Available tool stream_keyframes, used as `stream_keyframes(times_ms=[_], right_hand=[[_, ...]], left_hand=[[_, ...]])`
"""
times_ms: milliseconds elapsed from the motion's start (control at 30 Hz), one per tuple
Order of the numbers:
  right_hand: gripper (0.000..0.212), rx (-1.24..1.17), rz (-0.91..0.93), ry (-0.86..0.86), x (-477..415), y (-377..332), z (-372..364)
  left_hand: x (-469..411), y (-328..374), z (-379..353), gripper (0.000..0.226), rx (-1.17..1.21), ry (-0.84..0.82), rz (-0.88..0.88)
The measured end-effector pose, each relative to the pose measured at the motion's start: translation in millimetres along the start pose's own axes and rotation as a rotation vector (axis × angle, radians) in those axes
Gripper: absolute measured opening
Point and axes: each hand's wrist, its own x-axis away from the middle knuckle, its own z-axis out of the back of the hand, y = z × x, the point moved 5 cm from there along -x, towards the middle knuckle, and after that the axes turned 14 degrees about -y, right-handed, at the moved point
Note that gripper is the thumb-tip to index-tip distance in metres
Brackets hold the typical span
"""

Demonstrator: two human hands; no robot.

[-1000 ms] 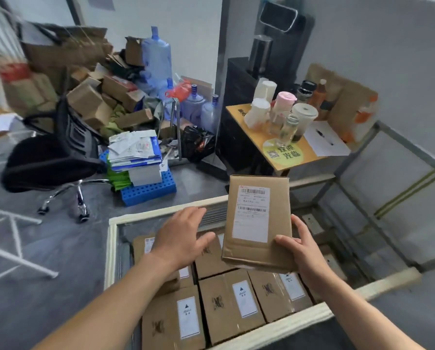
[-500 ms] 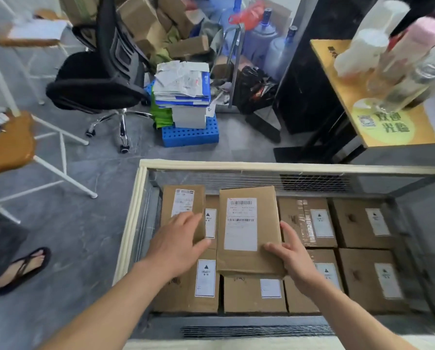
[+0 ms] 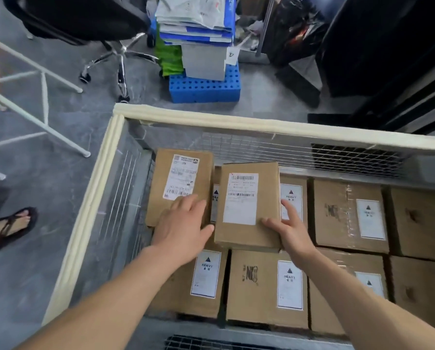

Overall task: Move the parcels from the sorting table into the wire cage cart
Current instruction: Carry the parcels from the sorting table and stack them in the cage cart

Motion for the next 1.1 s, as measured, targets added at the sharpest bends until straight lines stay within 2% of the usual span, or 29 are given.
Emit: stream_keyframes(times_ms=[100, 367, 433, 600, 667, 800, 1100], right_hand=[[0.056, -0.002, 0.002, -0.017, -21.2, 7.5, -1.1], [0.048, 0.102, -0.060, -0.076, -79.7, 22.6, -14.7], [0.050, 0.126, -0.075, -0.055, -86.2, 21.7, -19.4], [0.031, 0.203, -0.081, -0.017, -78.1, 3.6, -23.9], [0.037, 0.253, -0.081, 0.012, -65.6, -8.3, -24.7], [0.065, 0.407, -0.084, 0.077, -22.4, -33.8, -30.8], [0.070, 0.674, 0.014, 0.222, 121.9, -116.1, -36.7]], left_hand=[[-21.2, -8.4, -11.7, 0.064, 0.002, -0.002, 0.022], [-49.9, -20.3, -32.6, 0.068, 0.035, -0.002, 0.022], [-51.2, -22.6, -36.7, 0.070, 0.037, -0.014, 0.024], [-42.5, -21.0, -31.2, 0.069, 0.032, -0.016, 0.027], [-34.9, -18.7, -23.2, 0.068, 0.029, -0.012, 0.022], [-10.6, -6.8, 0.6, 0.064, 0.009, 0.009, -0.006], [83.3, 43.6, 77.5, 0.064, -0.071, 0.081, -0.126]])
